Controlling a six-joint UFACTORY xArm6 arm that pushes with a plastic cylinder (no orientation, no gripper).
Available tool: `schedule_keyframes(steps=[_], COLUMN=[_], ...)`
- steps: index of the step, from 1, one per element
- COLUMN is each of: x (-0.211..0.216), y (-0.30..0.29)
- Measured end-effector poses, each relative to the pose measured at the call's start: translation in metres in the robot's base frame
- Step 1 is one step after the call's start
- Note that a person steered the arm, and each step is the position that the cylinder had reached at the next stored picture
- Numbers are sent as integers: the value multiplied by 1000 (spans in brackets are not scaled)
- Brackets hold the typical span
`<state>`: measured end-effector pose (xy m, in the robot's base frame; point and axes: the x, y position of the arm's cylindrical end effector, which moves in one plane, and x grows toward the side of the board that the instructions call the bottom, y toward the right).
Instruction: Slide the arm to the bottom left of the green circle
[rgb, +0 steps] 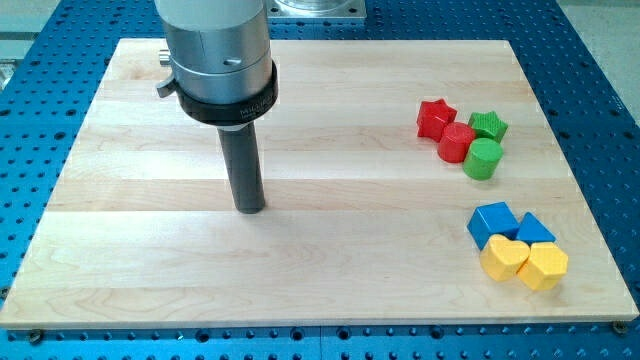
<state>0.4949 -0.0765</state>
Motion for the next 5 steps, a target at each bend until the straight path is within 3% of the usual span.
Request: schedule_keyframes(steps=[5], x=[-4], y=[1])
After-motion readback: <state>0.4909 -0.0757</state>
